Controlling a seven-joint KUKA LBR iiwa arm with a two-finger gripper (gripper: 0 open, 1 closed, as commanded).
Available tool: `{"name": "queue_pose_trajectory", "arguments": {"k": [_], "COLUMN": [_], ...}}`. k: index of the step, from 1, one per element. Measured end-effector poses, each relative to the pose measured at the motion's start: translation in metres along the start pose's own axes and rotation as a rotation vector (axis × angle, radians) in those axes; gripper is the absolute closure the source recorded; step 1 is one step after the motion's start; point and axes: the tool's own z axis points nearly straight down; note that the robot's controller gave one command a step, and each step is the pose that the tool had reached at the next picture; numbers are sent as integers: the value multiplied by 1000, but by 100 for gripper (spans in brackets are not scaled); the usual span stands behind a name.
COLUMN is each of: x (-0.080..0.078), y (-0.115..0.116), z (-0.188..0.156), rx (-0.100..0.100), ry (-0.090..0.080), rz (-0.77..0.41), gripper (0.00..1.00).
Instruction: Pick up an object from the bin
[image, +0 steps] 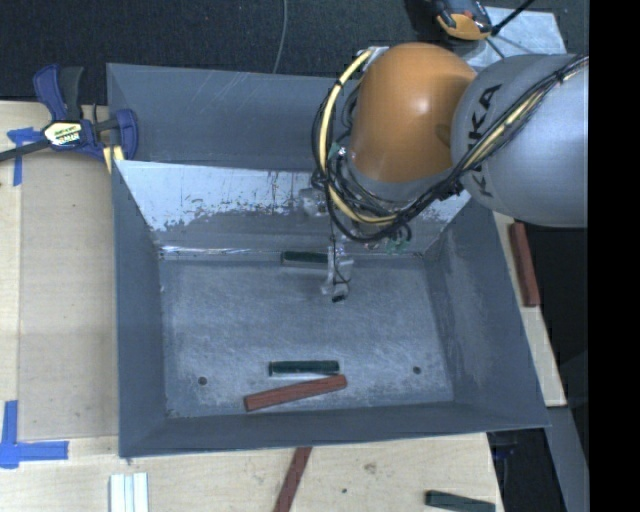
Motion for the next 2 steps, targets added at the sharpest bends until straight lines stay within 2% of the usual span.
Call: {"name": "queue_pose_trajectory", "arguments": {"k": [1,2], "x": [25,34], "y": [-24,-33], "z": [61,104], "rx": [-1,-1], "ry": [7,13], "rz": [3,3], "gripper": [0,0]}}
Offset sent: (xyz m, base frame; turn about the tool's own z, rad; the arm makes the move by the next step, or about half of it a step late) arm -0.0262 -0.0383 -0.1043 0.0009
